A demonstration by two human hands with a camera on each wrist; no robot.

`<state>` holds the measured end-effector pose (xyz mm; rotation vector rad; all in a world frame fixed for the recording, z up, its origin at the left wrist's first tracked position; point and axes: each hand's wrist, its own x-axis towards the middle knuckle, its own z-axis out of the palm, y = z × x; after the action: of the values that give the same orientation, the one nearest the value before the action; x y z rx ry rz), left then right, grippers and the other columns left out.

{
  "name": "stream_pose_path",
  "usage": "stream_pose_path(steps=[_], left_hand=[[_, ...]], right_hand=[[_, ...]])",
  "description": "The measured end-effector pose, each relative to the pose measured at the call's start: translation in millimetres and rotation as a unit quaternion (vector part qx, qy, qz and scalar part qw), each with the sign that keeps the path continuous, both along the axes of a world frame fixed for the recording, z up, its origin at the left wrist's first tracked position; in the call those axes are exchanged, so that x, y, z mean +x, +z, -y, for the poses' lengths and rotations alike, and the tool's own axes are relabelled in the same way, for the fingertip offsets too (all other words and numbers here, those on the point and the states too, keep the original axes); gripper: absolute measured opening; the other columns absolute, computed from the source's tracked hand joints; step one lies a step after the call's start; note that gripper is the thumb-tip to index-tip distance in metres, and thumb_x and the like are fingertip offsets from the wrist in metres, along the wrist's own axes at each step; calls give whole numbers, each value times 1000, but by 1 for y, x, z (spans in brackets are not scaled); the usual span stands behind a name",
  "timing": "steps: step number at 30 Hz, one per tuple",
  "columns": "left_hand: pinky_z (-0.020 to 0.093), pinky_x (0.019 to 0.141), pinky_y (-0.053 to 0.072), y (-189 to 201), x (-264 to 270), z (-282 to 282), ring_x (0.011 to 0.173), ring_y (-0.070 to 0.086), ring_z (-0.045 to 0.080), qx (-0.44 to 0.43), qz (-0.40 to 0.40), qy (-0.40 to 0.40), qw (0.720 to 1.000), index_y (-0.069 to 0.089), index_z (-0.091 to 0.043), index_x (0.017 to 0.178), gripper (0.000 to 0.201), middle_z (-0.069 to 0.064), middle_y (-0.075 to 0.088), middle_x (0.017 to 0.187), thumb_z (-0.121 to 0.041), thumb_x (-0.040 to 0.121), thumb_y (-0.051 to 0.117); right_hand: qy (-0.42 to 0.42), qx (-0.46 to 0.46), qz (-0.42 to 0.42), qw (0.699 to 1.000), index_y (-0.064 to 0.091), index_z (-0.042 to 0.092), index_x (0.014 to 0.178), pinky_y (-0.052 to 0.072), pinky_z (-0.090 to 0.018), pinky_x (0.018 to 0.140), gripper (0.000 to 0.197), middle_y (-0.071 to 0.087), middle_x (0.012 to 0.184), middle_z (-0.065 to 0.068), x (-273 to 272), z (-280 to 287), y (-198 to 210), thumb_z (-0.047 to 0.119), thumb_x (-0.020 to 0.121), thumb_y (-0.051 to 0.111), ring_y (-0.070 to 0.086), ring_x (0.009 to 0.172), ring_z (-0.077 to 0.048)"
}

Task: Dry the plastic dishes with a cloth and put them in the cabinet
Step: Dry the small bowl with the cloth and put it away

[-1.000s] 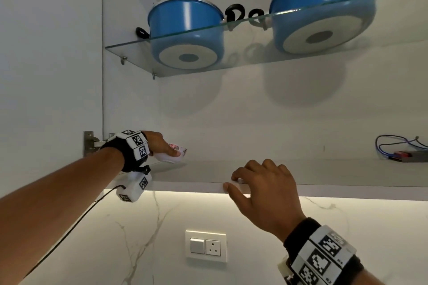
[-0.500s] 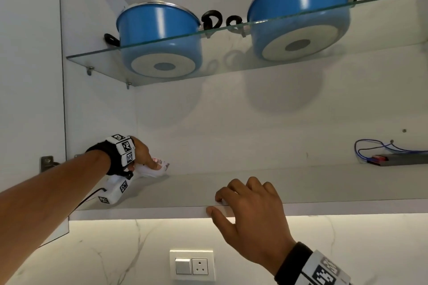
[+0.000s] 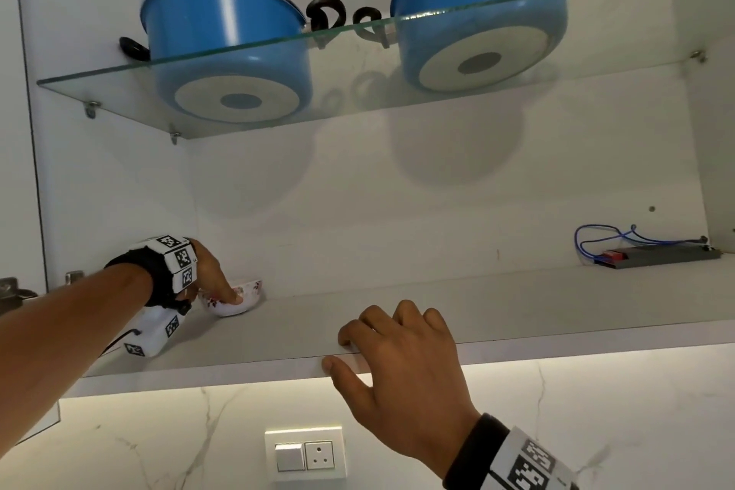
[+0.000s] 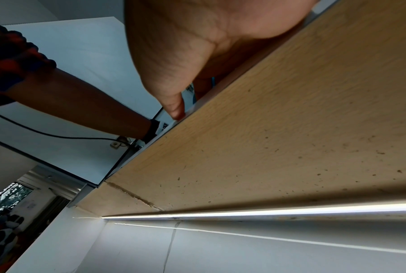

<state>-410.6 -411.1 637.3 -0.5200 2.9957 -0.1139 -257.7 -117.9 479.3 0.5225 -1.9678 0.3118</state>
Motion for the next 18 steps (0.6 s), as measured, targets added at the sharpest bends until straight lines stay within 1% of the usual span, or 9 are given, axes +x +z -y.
stream_pose_path(steps=[2, 4, 7, 8, 10, 13, 14, 16, 18], left_hand=[[19, 61, 53, 5, 3, 2, 80, 65, 21, 38, -11, -3, 999, 47, -4, 142, 89, 19, 58, 129, -59, 78, 74], [23, 68, 56, 12, 8, 3, 85, 67, 23, 59, -31, -15, 998, 45, -4, 143, 101, 19, 56, 129, -63, 69, 77], [36, 83, 59, 22, 22, -1, 98, 68, 29, 91, -47, -40, 994, 34, -5, 150, 108, 20, 50, 134, -59, 68, 79], [38, 83, 59, 25, 30, -4, 102, 67, 30, 107, -53, -42, 992, 31, -8, 151, 106, 19, 49, 136, -57, 71, 79], [36, 79, 56, 29, 45, -12, 104, 65, 27, 118, -82, -51, 988, 33, -15, 151, 93, 14, 48, 137, -53, 78, 76], [38, 87, 54, 31, 72, -27, 106, 65, 24, 111, -124, -85, 982, 41, -21, 146, 78, 5, 54, 131, -52, 82, 73], [37, 86, 54, 30, 80, -31, 103, 66, 22, 112, -134, -100, 980, 44, -23, 144, 76, 2, 57, 127, -54, 81, 74], [33, 80, 57, 25, 97, -40, 97, 68, 17, 130, -162, -125, 970, 51, -27, 136, 71, -3, 62, 117, -59, 77, 75], [29, 73, 56, 16, 120, -51, 94, 67, 16, 142, -193, -153, 959, 54, -29, 131, 66, -5, 64, 109, -60, 77, 74]], right_hand=[[0, -1, 4, 1000, 63, 37, 88, 29, -28, 67, 32, 58, 78, 19, 0, 0, 0, 61, 91, 43, 38, 69, -7], [3, 1, 7, 1000, 64, 37, 89, 30, -29, 66, 33, 58, 79, 18, -1, 1, 0, 61, 91, 42, 40, 69, -8], [3, 2, 8, 1000, 65, 36, 90, 32, -31, 66, 34, 59, 80, 18, -1, 1, 0, 62, 92, 42, 41, 69, -9], [2, 3, 5, 1000, 65, 36, 90, 31, -31, 66, 34, 60, 80, 17, -1, 1, 0, 61, 91, 42, 41, 69, -9], [4, 4, 6, 1000, 65, 36, 90, 33, -31, 65, 34, 60, 80, 17, 0, 0, 0, 61, 91, 43, 42, 69, -10], [6, 10, 16, 1000, 67, 36, 92, 38, -33, 66, 35, 62, 84, 17, 1, -2, 1, 61, 92, 43, 48, 71, -13], [7, 13, 20, 1000, 67, 36, 93, 39, -34, 67, 35, 63, 85, 16, 1, -3, 1, 61, 92, 44, 50, 72, -14], [9, 27, 26, 999, 69, 35, 96, 40, -34, 68, 35, 66, 88, 16, 1, -5, 1, 61, 90, 47, 54, 75, -16], [8, 43, 40, 998, 71, 35, 102, 41, -34, 70, 36, 68, 94, 15, 4, -10, 1, 60, 88, 49, 57, 80, -17]])
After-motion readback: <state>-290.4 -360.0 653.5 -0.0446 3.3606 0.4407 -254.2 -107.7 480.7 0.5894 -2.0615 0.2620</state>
